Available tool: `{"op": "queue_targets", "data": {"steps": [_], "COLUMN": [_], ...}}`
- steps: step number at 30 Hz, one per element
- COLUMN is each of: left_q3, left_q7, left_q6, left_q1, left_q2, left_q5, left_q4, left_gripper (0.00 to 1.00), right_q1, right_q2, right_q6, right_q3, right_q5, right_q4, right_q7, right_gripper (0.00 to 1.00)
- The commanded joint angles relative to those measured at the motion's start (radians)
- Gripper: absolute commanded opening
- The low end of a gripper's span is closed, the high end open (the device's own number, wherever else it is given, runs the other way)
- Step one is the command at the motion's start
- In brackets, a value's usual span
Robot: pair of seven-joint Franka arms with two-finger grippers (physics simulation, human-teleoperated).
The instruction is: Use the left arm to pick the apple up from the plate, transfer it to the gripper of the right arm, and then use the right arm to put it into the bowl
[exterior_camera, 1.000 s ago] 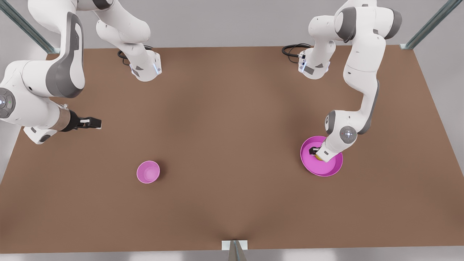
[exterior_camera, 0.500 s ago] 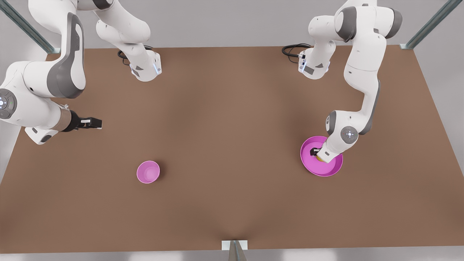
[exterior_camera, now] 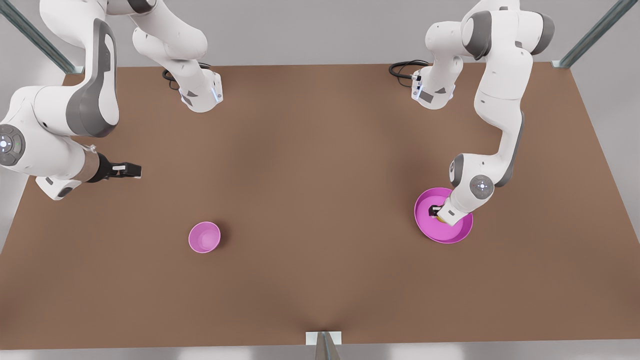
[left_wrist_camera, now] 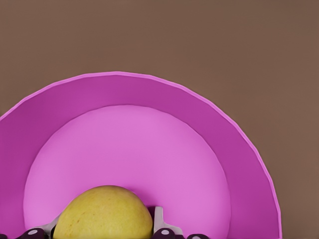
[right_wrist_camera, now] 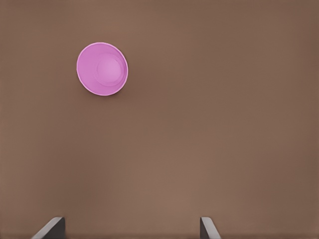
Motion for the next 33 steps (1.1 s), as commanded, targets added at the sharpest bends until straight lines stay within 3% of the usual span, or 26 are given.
{"op": "queue_targets", "data": {"steps": [1, 7, 12, 16, 18, 20, 21, 25, 31, 33], "left_q3": [0.000, -0.001, -0.001, -0.055, -0.070, -0.096, -0.123, -0.235, -0.475, -0.495], "left_q7": [-0.004, -0.006, -0.012, -0.012, -0.013, -0.061, -0.062, -0.065, -0.026, 0.007], "left_q6": [0.002, 0.021, 0.015, -0.157, -0.286, -0.387, -0.419, -0.630, -0.633, -0.627], "left_q1": [0.000, 0.000, 0.003, -0.006, -0.008, -0.009, -0.011, -0.023, -0.021, -0.021], "left_q2": [-0.001, -0.001, -0.019, -0.100, -0.148, -0.146, -0.133, 0.029, 0.226, 0.262], "left_q5": [0.000, 0.000, -0.007, -0.313, -0.327, -0.356, -0.447, -0.557, -0.763, -0.817], "left_q4": [0.000, -0.001, 0.000, 0.072, 0.128, 0.195, 0.233, 0.505, 0.752, 0.789], "left_gripper": [0.80, 0.74, 0.75, 0.75, 0.75, 0.75, 0.75, 0.75, 0.75, 0.75], "right_q1": [0.000, 0.001, 0.003, 0.031, 0.040, 0.035, 0.032, 0.026, 0.026, 0.027], "right_q2": [-0.001, 0.002, 0.004, 0.060, 0.209, 0.402, 0.513, 0.628, 0.758, 0.764], "right_q6": [0.000, 0.001, 0.001, 0.004, 0.007, 0.012, 0.059, 0.285, 0.389, 0.428], "right_q3": [0.000, 0.000, 0.000, 0.006, 0.011, 0.080, 0.155, 0.307, 0.376, 0.377], "right_q5": [0.000, 0.000, 0.000, 0.016, 0.230, 0.431, 0.509, 0.660, 0.839, 0.839], "right_q4": [0.000, -0.002, 0.000, 0.035, 0.138, 0.276, 0.349, 0.362, 0.363, 0.362], "right_q7": [-0.003, -0.002, -0.002, -0.005, -0.175, -0.387, -0.445, -0.816, -1.441, -1.643], "right_gripper": [1.00, 1.00, 1.00, 1.00, 1.00, 1.00, 1.00, 1.00, 1.00, 1.00]}}
